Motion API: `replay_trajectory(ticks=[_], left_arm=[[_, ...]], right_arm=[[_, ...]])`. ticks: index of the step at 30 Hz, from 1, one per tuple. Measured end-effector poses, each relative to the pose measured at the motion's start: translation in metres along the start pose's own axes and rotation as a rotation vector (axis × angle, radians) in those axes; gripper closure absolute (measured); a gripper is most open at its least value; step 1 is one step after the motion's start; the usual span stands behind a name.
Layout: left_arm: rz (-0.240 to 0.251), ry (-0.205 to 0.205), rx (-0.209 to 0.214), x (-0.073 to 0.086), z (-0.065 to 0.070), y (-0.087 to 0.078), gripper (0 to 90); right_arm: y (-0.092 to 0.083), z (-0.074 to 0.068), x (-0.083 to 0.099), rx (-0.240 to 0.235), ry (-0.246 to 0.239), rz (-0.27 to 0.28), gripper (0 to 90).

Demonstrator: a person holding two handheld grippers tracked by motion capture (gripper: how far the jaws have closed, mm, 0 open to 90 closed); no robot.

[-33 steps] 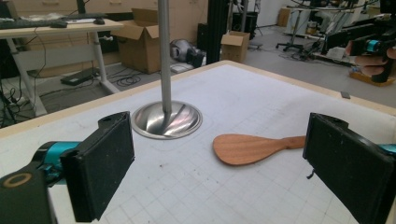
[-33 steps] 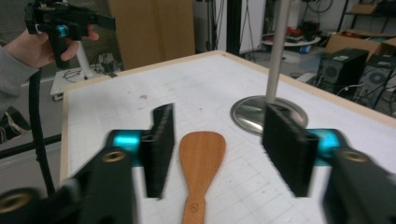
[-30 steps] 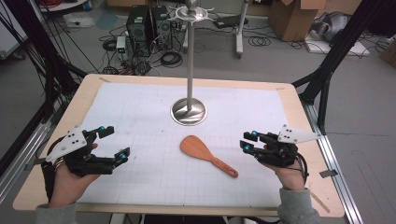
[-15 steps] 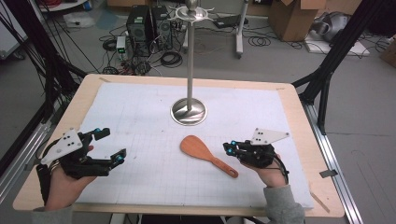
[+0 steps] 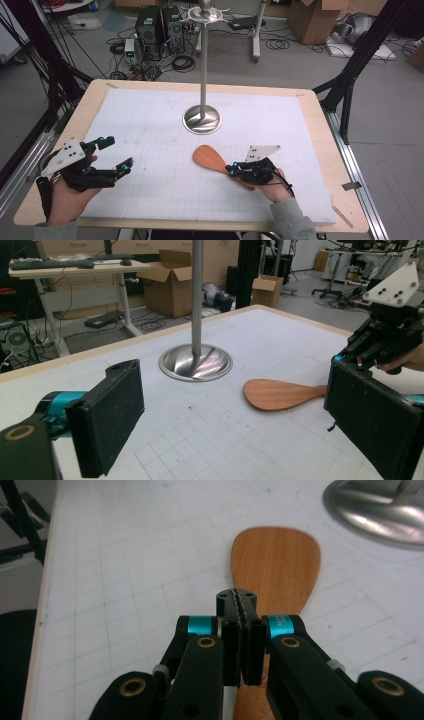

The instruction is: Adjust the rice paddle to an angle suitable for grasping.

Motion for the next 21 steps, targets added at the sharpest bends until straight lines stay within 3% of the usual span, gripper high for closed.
replay_trajectory(ticks=[6,14,21], left_arm=[[-0.008,0.0,0.005,0.001,0.001,0.002,9.4],[-0.022,-0.002,0.002,0.003,0.001,0.004,9.4],[-0.027,-0.002,0.0,0.004,0.001,0.003,9.4]], right_arm=[[0.007,0.0,0.013,-0.025,0.035,-0.056,89.5],[0.012,0.0,0.023,-0.021,0.025,-0.145,89.8],[0.006,0.007,0.026,-0.001,0.067,-0.152,90.0]])
Point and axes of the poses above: each handheld gripper's, and its own axes: y roughly forward along the jaws, x roughly out of its underside, z roughly to its right, the point moved 5 cm from there along y, roughly forward along the jaws, and after that the axes turned 15 degrees about z, right-handed, at the moved point
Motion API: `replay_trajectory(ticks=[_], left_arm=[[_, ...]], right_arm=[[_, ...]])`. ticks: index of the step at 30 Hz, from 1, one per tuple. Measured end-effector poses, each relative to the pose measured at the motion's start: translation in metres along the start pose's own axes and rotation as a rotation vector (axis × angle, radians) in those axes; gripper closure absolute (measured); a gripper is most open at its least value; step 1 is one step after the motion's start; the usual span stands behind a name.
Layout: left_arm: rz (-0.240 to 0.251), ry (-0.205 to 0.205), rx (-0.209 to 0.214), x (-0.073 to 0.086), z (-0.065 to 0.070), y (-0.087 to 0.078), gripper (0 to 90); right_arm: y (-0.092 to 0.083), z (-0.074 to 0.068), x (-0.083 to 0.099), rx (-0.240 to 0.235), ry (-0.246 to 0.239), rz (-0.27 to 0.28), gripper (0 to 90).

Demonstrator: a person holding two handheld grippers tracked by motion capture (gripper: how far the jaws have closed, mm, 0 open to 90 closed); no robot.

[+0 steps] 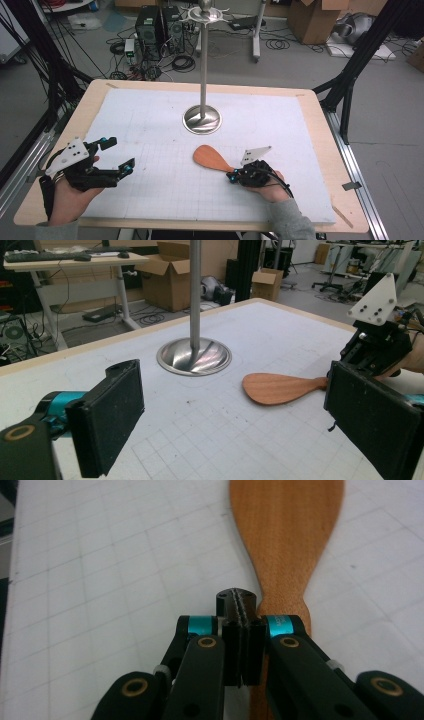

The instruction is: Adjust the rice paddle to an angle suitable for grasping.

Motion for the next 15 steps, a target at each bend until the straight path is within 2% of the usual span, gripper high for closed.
replay_trajectory(ticks=[1,6,15], left_arm=[[0.0,0.001,-0.001,0.0,0.0,0.0,9.4],[-0.003,0.001,-0.005,0.001,0.0,-0.001,9.4],[-0.01,0.001,-0.011,0.003,-0.001,-0.002,9.4]], right_arm=[[-0.003,0.005,0.001,0.023,0.021,0.005,90.0],[-0.009,0.017,0.003,0.066,0.053,0.014,90.0],[-0.019,0.032,0.008,0.118,0.072,0.045,90.0]])
Point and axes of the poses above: each handheld gripper's, and its own axes: y roughly forward along the jaws, x roughly out of its underside, z roughly to its right, the point moved 5 cm from there along y, roughly forward along the jaws, and after that the axes turned 15 degrees about z, right-handed, at the moved point
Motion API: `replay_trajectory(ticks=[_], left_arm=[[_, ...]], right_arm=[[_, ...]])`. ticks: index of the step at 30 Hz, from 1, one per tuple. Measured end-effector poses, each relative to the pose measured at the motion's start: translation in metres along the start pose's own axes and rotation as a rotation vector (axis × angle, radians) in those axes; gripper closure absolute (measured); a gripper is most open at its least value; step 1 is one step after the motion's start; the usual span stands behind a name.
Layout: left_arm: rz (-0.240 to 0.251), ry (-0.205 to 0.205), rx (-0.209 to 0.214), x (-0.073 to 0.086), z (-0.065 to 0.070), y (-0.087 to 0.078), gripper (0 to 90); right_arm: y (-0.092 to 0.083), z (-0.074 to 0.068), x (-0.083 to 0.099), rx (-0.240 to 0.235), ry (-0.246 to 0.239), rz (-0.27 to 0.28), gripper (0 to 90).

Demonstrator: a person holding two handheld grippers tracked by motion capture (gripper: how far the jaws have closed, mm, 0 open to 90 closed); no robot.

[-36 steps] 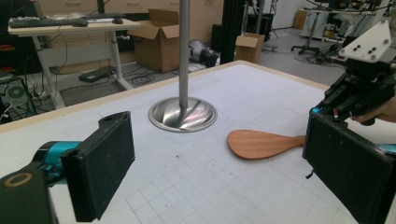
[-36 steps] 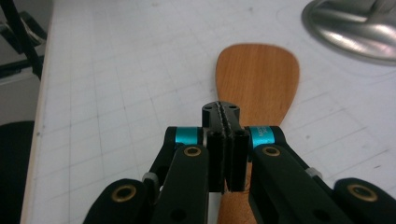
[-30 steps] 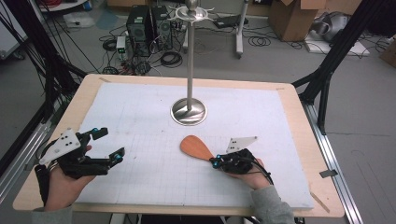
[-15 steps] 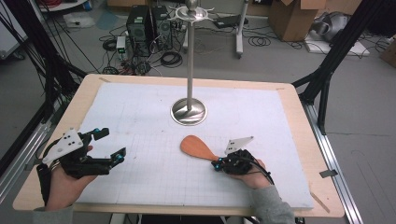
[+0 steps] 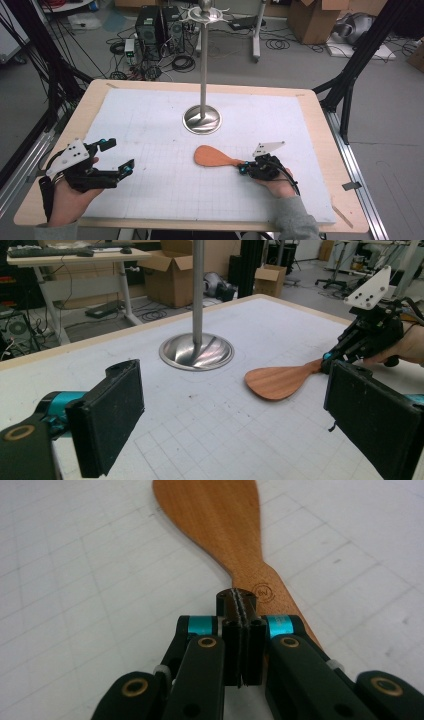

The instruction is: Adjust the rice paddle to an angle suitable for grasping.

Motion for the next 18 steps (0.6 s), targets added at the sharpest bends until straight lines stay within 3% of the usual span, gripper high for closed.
replay_trajectory(ticks=[5,7,9,16,18], left_arm=[[0.005,-0.001,-0.001,-0.001,0.0,-0.001,9.4],[0.001,-0.005,0.0,0.0,-0.001,-0.001,9.4],[0.0,-0.008,-0.001,0.001,-0.001,-0.001,9.5],[-0.006,-0.012,-0.001,0.003,-0.002,0.0,9.4],[-0.006,-0.014,-0.002,0.003,-0.002,-0.001,9.4]], right_arm=[[0.0,0.0,-0.001,0.009,-0.008,0.004,90.0],[0.002,-0.004,-0.011,-0.007,-0.006,0.068,90.0],[0.004,-0.004,-0.014,-0.006,-0.014,0.078,90.0],[0.032,-0.005,-0.044,-0.022,-0.012,0.124,90.0],[0.041,-0.004,-0.052,-0.023,-0.027,0.112,90.0]])
Point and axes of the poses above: each handheld gripper's, and its own axes: y roughly forward along the jaws, x roughly out of its underside, z roughly to its right, the point moved 5 cm from there along y, roughly forward along the jaws, and after that the axes turned 15 degrees about z, right-handed, at the moved point
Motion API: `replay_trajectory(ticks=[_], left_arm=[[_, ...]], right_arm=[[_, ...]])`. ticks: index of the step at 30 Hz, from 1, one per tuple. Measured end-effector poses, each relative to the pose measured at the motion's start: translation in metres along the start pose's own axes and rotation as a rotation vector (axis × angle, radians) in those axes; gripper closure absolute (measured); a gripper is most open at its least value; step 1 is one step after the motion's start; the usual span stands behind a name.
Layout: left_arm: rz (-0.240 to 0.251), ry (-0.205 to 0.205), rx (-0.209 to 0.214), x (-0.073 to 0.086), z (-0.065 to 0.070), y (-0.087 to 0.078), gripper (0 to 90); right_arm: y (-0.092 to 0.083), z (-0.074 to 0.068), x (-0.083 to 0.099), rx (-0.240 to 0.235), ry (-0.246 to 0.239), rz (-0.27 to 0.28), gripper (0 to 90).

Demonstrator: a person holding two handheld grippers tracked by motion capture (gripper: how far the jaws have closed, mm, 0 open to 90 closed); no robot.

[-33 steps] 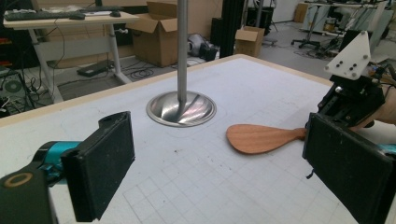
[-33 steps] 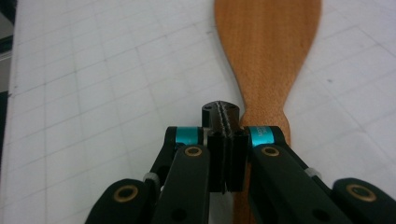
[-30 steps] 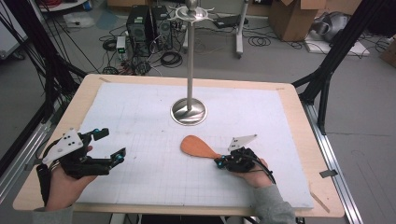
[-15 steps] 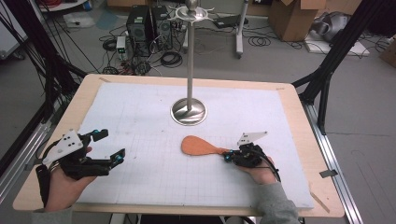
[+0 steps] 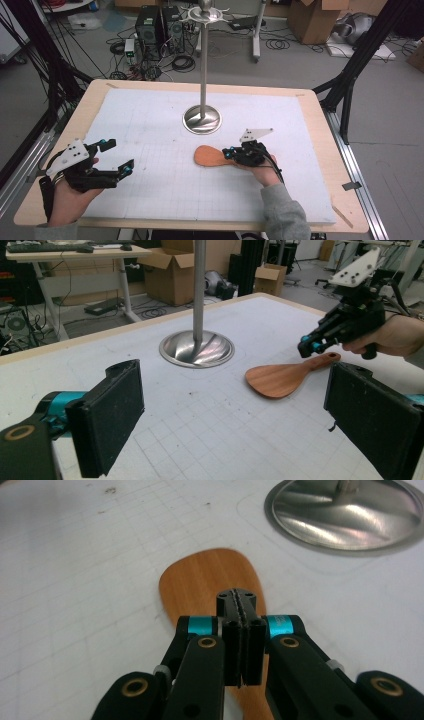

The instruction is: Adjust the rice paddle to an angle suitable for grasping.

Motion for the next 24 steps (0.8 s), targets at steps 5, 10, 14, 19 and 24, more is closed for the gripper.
replay_trajectory(ticks=[5,10,14,19,24], left_arm=[[-0.007,-0.001,0.002,0.002,0.0,0.0,9.4],[-0.002,-0.004,-0.002,0.001,-0.001,-0.002,9.5],[0.009,-0.01,-0.005,-0.001,-0.002,-0.004,9.4],[0.011,-0.01,-0.008,-0.002,-0.002,-0.007,9.4],[0.011,-0.006,-0.009,-0.003,-0.002,-0.009,9.4]], right_arm=[[0.025,0.007,-0.009,-0.011,-0.007,-0.025,90.0],[0.047,0.015,-0.01,0.009,-0.013,-0.069,90.0],[0.058,0.019,-0.011,0.061,0.012,-0.078,90.0],[0.068,0.02,-0.007,0.066,0.012,-0.109,90.0],[0.073,0.02,-0.008,0.081,0.038,-0.115,90.0]])
Point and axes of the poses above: each handheld gripper's, and its own axes: y roughly forward along the jaws, x roughly out of its underside, z roughly to its right, the point moved 5 cm from there along y, roughly forward along the jaws, and after that the axes turned 15 degrees about z, right-handed, at the moved point
